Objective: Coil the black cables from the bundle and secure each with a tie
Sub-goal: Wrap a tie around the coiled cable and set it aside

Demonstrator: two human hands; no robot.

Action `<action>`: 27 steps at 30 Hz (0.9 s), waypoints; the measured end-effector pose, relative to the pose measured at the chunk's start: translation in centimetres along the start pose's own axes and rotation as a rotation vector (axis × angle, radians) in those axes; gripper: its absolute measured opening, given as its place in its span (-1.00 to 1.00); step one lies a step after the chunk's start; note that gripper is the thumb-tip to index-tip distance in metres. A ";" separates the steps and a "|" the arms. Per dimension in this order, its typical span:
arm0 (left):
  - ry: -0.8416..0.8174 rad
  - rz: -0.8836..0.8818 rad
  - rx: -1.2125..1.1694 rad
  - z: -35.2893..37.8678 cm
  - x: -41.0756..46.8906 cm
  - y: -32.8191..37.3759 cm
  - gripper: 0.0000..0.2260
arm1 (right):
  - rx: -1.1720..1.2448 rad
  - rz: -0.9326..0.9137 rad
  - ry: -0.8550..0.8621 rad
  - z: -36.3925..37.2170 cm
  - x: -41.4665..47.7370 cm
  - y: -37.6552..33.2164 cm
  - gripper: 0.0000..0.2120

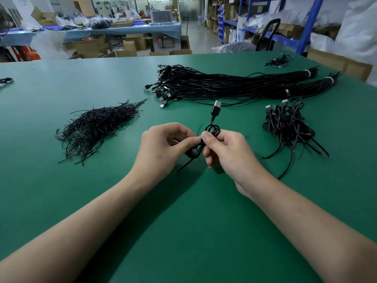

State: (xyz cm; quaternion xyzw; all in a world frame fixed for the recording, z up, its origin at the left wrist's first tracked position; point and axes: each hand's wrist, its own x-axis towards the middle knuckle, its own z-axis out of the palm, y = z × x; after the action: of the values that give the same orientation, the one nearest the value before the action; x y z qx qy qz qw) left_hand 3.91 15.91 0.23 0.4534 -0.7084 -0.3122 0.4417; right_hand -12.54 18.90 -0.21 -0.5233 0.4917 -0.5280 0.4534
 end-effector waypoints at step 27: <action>-0.189 0.047 -0.331 0.2 0.0 -0.3 -0.75 | 0.219 0.120 -0.055 -1.0 0.5 0.1 -0.86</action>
State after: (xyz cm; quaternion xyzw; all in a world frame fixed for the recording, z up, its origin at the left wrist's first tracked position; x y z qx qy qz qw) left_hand 3.81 15.83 -0.08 0.3265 -0.6962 -0.4551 0.4490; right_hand -13.52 18.45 -0.23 -0.4546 0.4488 -0.5361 0.5518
